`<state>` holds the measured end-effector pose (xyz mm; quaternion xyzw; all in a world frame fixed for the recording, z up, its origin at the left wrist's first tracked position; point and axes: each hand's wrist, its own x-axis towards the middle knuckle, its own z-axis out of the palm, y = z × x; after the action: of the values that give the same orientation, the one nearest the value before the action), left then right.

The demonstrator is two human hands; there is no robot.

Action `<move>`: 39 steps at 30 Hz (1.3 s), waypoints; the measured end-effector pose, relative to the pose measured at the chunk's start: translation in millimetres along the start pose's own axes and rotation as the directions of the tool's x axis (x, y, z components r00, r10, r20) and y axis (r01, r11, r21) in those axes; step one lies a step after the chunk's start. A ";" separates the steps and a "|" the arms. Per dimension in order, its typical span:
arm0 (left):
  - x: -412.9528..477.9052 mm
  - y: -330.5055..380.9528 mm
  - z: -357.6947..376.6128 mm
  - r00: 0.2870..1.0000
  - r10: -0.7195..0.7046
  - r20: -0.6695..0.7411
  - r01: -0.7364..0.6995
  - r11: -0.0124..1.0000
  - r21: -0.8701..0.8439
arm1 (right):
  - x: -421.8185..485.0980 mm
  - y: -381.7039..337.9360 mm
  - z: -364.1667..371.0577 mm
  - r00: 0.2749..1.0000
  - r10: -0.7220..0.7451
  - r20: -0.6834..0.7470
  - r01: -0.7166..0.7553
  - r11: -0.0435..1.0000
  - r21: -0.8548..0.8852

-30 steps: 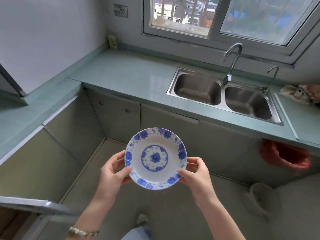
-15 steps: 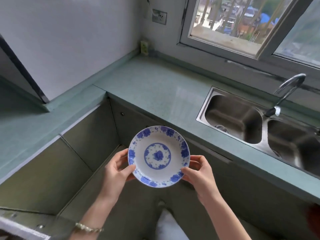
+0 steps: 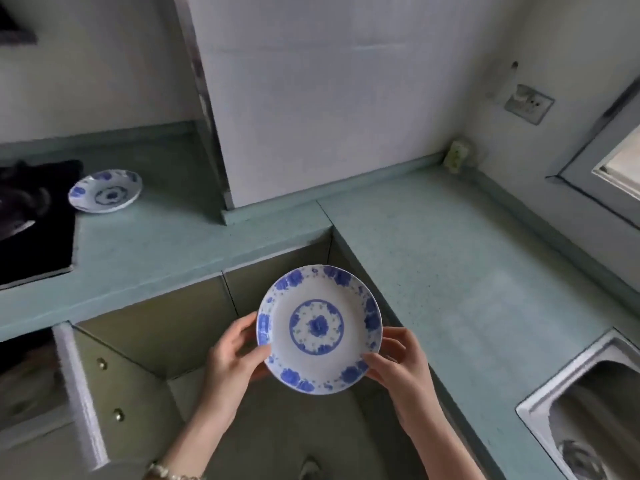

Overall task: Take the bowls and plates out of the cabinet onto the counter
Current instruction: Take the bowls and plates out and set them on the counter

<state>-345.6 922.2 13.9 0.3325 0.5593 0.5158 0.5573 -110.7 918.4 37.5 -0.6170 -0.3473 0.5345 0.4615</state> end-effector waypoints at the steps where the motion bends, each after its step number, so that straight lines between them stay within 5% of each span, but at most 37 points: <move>1: 3.2 2.6 -3.5 0.999 0.009 -0.048 -0.009 1.000 -0.015 | 13.4 -4.8 7.8 0.998 -0.004 0.055 0.005 1.000 -0.018; 8: 9.7 25.1 -52.7 0.933 0.046 -0.356 -0.084 0.992 -0.094 | 76.5 -23.5 95.8 0.927 0.026 0.375 0.020 0.993 -0.118; 15: 44.1 39.8 -129.2 0.856 0.060 -0.514 -0.144 0.982 -0.125 | 114.8 -32.3 208.9 0.842 0.067 0.535 0.019 0.988 -0.155; 27: 168.5 95.0 -255.8 0.887 0.091 -0.454 -0.155 0.982 -0.107 | 168.0 -69.1 368.4 0.871 0.021 0.491 0.065 0.986 -0.157; 39: 298.7 106.7 -284.2 0.937 0.038 -0.348 -0.091 0.987 -0.135 | 268.1 -69.2 451.5 0.935 0.066 0.349 0.023 0.969 -0.245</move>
<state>-689.1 1172.7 -12.3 0.2129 0.5966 0.6244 0.4571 -498.5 1278.1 10.5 -0.5664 -0.4814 0.5950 0.3057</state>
